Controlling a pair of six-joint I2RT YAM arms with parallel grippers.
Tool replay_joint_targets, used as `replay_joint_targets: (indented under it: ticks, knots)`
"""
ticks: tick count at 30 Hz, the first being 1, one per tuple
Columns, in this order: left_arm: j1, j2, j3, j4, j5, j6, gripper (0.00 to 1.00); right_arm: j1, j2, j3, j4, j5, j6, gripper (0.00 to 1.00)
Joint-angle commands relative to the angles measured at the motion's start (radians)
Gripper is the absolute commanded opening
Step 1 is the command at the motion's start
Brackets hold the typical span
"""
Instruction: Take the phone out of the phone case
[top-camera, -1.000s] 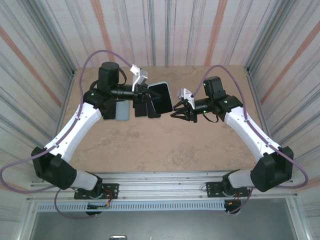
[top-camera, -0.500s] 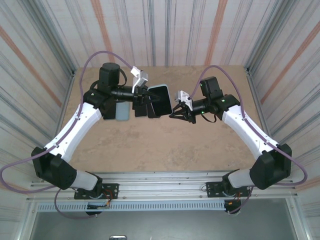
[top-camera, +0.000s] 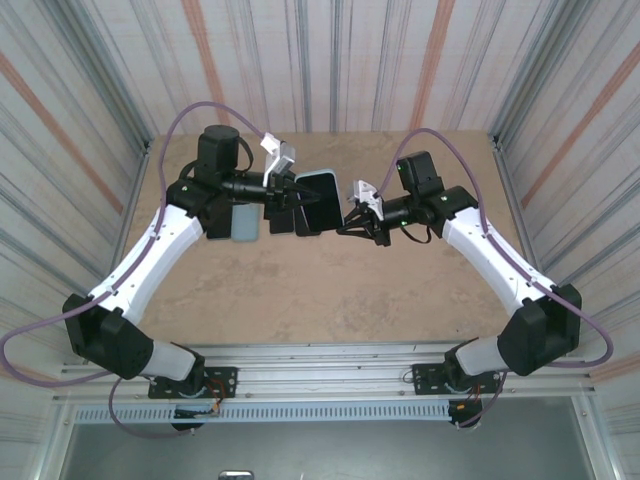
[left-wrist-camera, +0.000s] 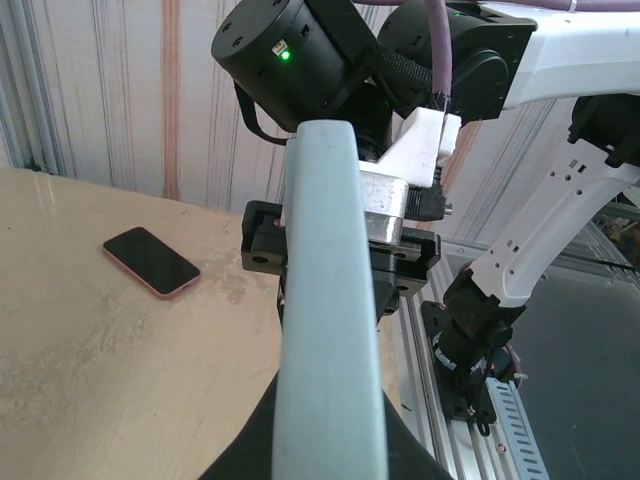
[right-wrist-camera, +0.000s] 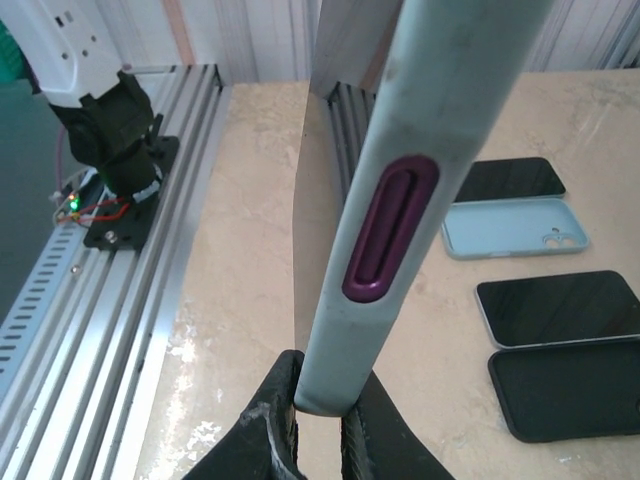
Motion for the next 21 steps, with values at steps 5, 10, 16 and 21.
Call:
replay_joint_targets:
  ticks: [5, 10, 16, 21]
  knots:
    - [-0.017, -0.007, 0.036, -0.067, 0.059, -0.046, 0.00, 0.037, -0.050, -0.032, 0.200, 0.162, 0.020, 0.10]
    - [-0.036, 0.015, 0.068, -0.130, 0.060, -0.053, 0.00, 0.071, -0.074, -0.063, 0.315, 0.301, 0.002, 0.09]
    - [-0.039, 0.030, 0.070, -0.120, 0.076, -0.067, 0.00, 0.074, -0.091, -0.085, 0.422, 0.339, 0.043, 0.09]
    - [-0.039, 0.032, 0.064, -0.105, 0.070, -0.068, 0.00, 0.065, -0.098, -0.094, 0.464, 0.246, 0.108, 0.09]
